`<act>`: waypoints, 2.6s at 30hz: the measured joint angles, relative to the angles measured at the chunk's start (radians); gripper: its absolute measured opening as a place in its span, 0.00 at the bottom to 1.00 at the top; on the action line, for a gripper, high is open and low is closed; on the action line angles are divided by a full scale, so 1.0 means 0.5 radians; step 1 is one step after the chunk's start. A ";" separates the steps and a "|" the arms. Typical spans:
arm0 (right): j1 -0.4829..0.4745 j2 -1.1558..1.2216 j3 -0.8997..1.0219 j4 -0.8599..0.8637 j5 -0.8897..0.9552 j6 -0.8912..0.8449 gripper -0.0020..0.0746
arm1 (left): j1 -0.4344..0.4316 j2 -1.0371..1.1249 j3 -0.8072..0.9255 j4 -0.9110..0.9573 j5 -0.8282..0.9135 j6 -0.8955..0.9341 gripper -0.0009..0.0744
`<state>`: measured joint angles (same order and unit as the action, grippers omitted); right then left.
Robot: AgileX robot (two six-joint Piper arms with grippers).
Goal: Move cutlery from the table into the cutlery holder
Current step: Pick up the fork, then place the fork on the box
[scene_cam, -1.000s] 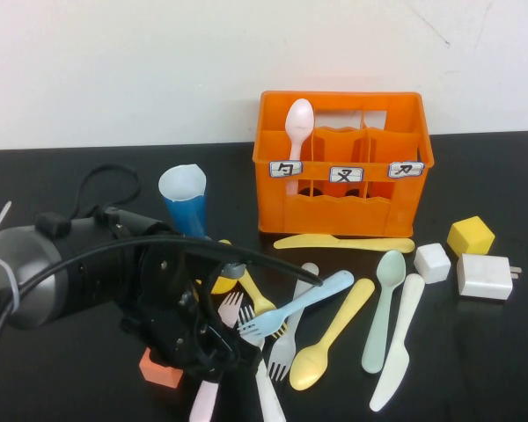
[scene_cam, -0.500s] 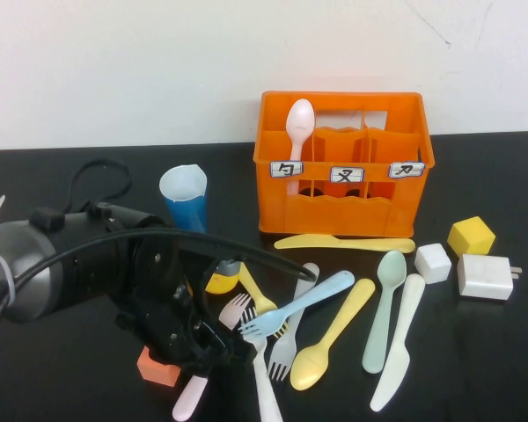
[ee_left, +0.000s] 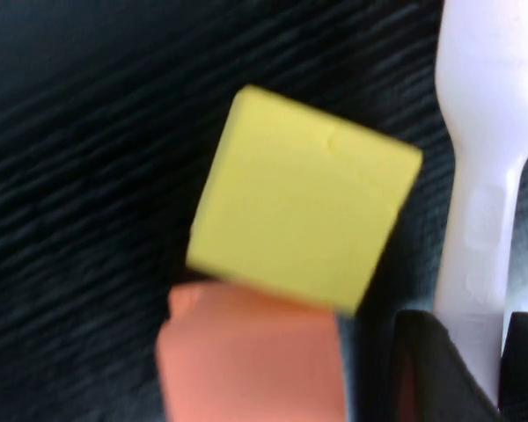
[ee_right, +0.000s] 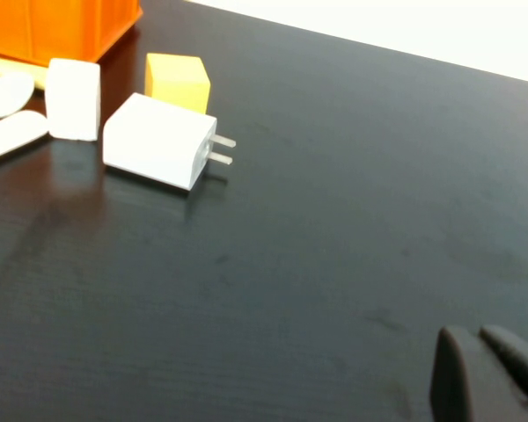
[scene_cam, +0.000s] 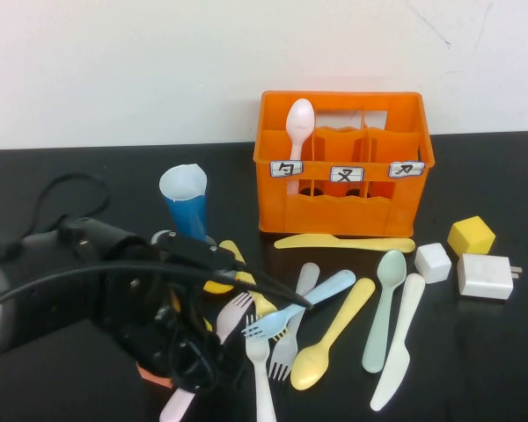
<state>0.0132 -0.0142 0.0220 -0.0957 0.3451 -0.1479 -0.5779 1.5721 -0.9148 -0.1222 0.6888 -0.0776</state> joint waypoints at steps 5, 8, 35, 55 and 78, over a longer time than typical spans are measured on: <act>0.000 0.000 0.000 0.000 0.000 0.000 0.02 | 0.000 -0.207 0.150 0.000 -0.034 0.000 0.21; 0.000 0.000 0.000 0.000 0.000 0.000 0.02 | 0.000 -0.373 0.262 0.000 -0.123 0.000 0.20; 0.000 0.000 0.000 0.000 0.000 0.000 0.02 | 0.000 -0.416 0.669 0.244 -3.125 -0.031 0.20; 0.000 0.000 0.000 0.000 0.000 0.000 0.02 | -0.002 0.808 -0.622 0.544 -3.165 -0.220 0.20; 0.000 0.000 0.000 0.000 0.000 0.000 0.02 | -0.002 0.868 -0.683 0.681 -2.923 -0.219 0.43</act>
<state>0.0132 -0.0142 0.0220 -0.0957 0.3451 -0.1479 -0.5787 2.0062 -1.2565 0.2183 -0.7729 -0.1870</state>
